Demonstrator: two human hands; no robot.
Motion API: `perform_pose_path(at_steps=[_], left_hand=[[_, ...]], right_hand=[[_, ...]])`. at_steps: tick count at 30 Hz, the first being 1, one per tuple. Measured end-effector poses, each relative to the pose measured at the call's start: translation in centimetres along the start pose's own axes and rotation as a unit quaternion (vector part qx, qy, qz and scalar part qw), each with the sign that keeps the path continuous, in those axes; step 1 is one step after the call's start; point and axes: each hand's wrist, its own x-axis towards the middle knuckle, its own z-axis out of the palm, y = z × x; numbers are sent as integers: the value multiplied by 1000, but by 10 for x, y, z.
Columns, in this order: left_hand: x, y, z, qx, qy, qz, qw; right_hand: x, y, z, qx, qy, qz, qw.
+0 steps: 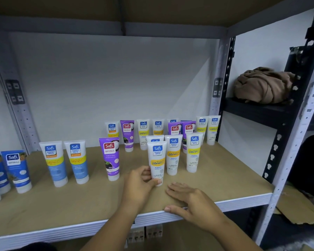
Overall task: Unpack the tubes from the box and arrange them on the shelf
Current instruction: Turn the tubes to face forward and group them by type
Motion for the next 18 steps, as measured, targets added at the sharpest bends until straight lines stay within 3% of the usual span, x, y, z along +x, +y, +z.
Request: perform_pose_path(at_steps=[18], left_hand=[[-1,-3,3,10,32,16,999]], right_hand=[[-1,-7,-7,-13,10,-22,1000]])
